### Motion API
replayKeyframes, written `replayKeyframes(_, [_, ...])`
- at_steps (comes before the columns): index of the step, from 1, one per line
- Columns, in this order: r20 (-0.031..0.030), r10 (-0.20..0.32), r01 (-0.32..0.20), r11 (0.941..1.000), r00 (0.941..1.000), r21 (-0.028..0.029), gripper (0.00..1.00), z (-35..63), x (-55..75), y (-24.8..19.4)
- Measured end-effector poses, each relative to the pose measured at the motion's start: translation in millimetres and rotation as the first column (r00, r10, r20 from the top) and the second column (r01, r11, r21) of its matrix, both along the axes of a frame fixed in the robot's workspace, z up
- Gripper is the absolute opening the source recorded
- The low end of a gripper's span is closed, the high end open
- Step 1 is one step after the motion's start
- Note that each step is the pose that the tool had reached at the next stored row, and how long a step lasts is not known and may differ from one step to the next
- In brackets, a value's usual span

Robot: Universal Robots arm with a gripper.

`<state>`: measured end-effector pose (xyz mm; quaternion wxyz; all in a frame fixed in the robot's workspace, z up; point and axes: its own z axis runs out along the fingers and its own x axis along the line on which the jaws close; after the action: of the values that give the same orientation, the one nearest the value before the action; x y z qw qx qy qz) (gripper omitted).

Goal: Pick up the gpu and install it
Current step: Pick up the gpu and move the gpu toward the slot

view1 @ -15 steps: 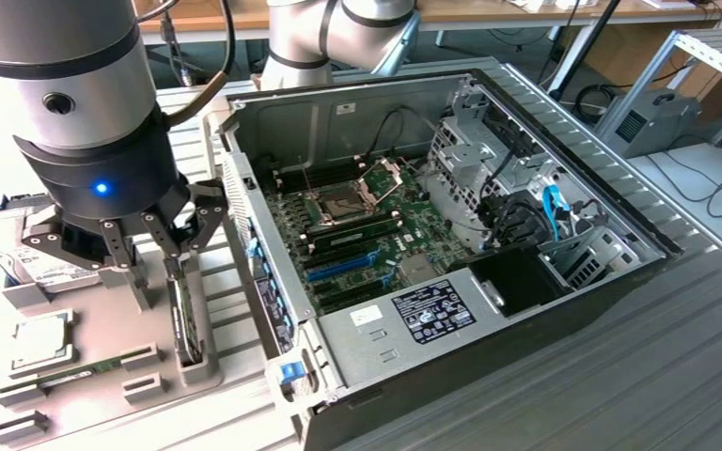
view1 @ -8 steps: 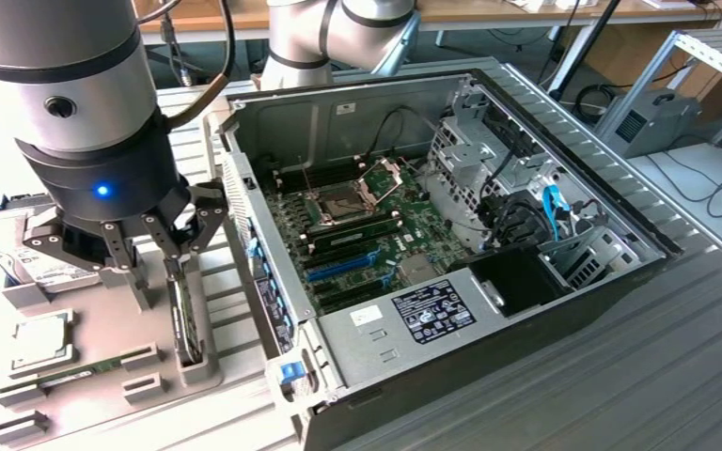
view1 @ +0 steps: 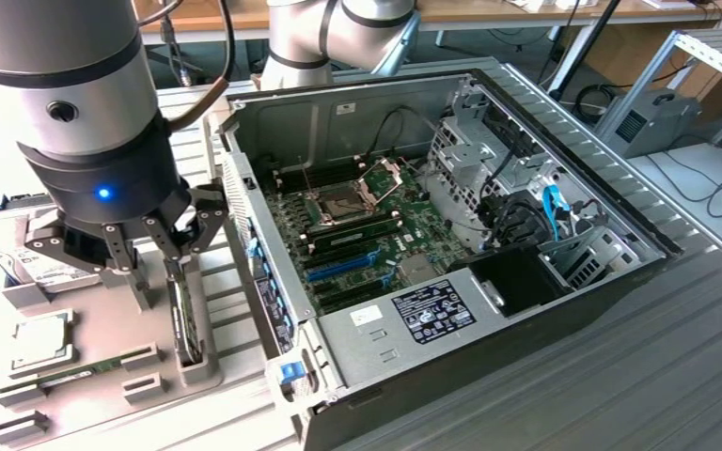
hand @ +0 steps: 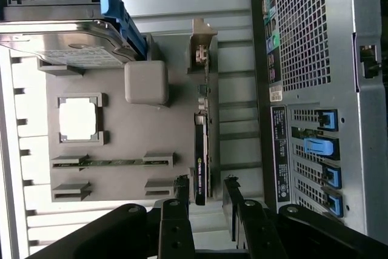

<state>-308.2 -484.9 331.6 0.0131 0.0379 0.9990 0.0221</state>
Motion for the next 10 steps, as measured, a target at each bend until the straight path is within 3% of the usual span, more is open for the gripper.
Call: replayKeyframes(10, [0.0,0.0,0.0,1.0,1.0,0.0,0.36,-3.6,0.0,0.0])
